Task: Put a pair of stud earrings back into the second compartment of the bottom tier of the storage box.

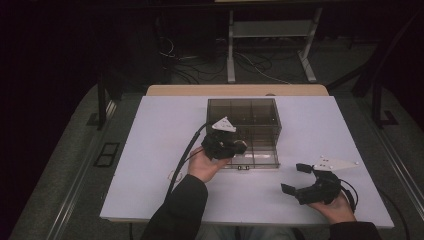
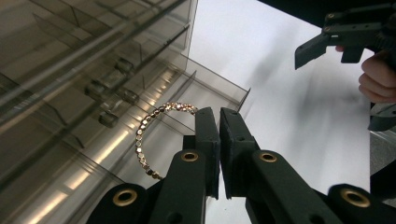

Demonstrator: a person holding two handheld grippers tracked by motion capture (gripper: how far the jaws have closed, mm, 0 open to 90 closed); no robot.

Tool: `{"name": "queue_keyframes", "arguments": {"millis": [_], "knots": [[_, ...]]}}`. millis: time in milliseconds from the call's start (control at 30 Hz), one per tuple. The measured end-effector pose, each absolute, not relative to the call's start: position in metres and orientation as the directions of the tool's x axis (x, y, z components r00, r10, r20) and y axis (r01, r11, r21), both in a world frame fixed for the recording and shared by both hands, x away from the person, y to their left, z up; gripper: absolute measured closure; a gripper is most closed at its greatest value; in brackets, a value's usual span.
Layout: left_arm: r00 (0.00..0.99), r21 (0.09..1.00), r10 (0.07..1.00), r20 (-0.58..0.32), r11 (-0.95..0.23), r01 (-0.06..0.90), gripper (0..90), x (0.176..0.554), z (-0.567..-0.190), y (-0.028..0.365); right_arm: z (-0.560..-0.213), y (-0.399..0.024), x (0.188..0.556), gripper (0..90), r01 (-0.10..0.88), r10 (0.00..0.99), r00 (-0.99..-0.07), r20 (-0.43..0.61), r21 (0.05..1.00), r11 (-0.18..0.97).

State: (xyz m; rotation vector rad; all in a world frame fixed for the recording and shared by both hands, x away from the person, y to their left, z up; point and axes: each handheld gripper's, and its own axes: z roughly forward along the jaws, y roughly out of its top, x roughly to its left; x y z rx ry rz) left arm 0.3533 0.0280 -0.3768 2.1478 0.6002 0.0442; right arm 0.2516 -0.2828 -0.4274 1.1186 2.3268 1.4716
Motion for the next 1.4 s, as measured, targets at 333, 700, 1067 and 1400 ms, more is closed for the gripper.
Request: {"name": "queue_keyframes", "arguments": {"millis": [333, 700, 1067, 1400], "knots": [[0.876, 0.762, 0.441, -0.196, -0.494, 0.419, 85.7, 0.358, -0.385, 0.023, -0.427, -0.283, 0.252, 0.1, 0.501, 0.669, -0.705, 0.237, 0.834, 0.232], [0.869, 0.754, 0.444, -0.217, -0.489, 0.439, 85.7, 0.363, -0.394, 0.018, -0.427, -0.283, 0.252, 0.0, 0.500, 0.667, -0.707, 0.237, 0.834, 0.234], [0.870, 0.729, 0.437, -0.227, -0.516, 0.450, 85.7, 0.367, -0.404, 0.011, -0.427, -0.283, 0.252, 0.1, 0.497, 0.665, -0.709, 0.235, 0.835, 0.235], [0.862, 0.689, 0.446, -0.240, -0.547, 0.475, 85.6, 0.372, -0.413, 0.009, -0.427, -0.283, 0.251, 0.1, 0.498, 0.663, -0.711, 0.237, 0.834, 0.237]]}}
